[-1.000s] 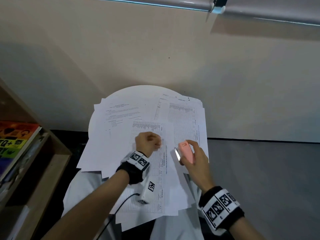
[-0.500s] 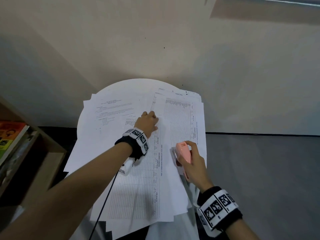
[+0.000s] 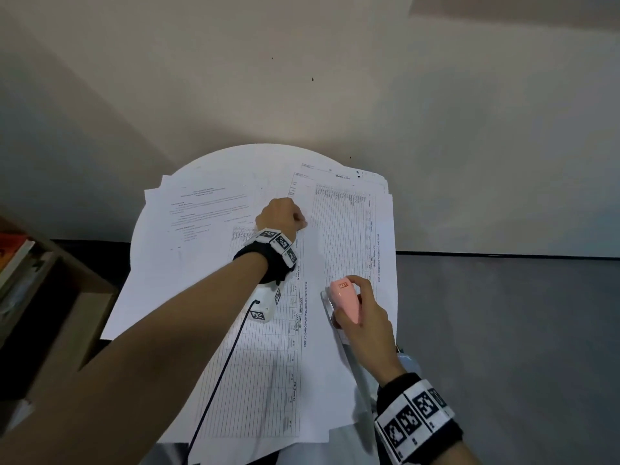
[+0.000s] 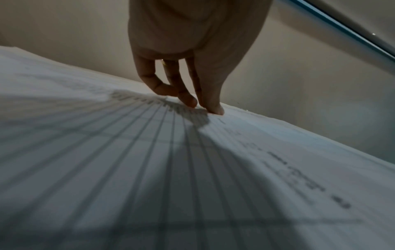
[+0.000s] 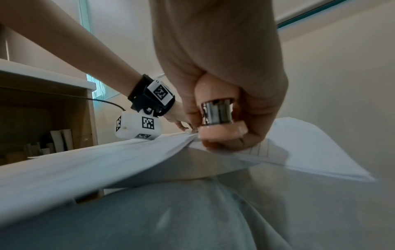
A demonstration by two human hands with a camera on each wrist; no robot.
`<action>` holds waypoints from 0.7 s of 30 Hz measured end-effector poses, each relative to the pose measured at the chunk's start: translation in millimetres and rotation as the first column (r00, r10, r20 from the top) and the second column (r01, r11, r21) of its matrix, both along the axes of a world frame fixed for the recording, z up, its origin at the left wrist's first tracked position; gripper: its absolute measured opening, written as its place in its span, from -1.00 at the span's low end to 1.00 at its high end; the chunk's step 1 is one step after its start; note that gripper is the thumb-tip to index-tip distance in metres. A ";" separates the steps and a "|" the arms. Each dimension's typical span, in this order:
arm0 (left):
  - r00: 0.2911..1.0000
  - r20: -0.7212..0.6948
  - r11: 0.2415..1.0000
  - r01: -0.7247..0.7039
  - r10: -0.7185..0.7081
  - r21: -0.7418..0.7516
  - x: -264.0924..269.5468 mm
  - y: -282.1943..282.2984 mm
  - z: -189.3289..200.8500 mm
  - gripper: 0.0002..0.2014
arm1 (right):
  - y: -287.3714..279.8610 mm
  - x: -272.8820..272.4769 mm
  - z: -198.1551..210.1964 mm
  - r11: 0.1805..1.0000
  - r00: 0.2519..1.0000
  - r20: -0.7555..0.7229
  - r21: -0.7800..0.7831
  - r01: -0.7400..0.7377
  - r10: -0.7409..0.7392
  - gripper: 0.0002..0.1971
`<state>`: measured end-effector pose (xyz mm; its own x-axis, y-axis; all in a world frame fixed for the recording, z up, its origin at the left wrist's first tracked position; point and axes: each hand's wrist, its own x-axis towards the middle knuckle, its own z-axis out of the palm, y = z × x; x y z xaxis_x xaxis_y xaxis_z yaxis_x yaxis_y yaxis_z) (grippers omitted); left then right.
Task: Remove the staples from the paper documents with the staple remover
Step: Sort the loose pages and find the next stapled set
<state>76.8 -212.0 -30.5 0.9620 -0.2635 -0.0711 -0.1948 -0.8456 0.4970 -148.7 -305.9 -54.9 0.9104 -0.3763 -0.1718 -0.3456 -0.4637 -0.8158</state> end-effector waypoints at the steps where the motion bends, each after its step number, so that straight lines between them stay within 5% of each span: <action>1: 1.000 0.007 1.000 0.003 -0.003 0.007 0.4 -0.8 1.0 -0.92 | 0.1 -0.1 0.8 1.000 1.000 0.003 -0.001 -0.001 0.001 -0.54; 7: 0.996 0.047 0.994 0.075 -0.078 0.073 4.2 -8.3 -4.1 -0.95 | 2.9 -2.0 6.1 1.000 1.000 0.006 0.003 0.005 -0.005 -0.58; 12: 0.993 0.008 0.966 0.111 -0.116 0.233 3.9 -13.5 -12.0 -0.68 | 3.7 -1.4 7.4 1.000 1.000 -0.025 -0.010 0.003 -0.003 -0.56; 16: 0.999 0.041 0.999 -0.032 0.032 -0.017 21.1 2.1 -7.8 -0.75 | 3.1 -0.5 7.4 1.000 0.999 -0.032 -0.004 -0.003 0.003 -0.54; 19: 0.965 0.052 0.933 -0.235 0.258 -0.274 37.8 27.5 -12.3 -0.81 | 3.4 0.3 7.1 1.000 0.999 -0.037 -0.007 -0.002 0.002 -0.56; 21: 0.966 0.091 0.923 -0.200 0.242 -0.330 39.5 35.4 -15.9 -0.85 | 3.0 0.6 7.1 1.000 0.999 -0.037 -0.010 0.002 -0.003 -0.55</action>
<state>116.3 -176.6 -46.3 0.9937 -0.0319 0.1072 -0.1003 -0.6781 0.7281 -148.1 -303.0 -47.9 0.9026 -0.3804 -0.2018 -0.3768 -0.4710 -0.7976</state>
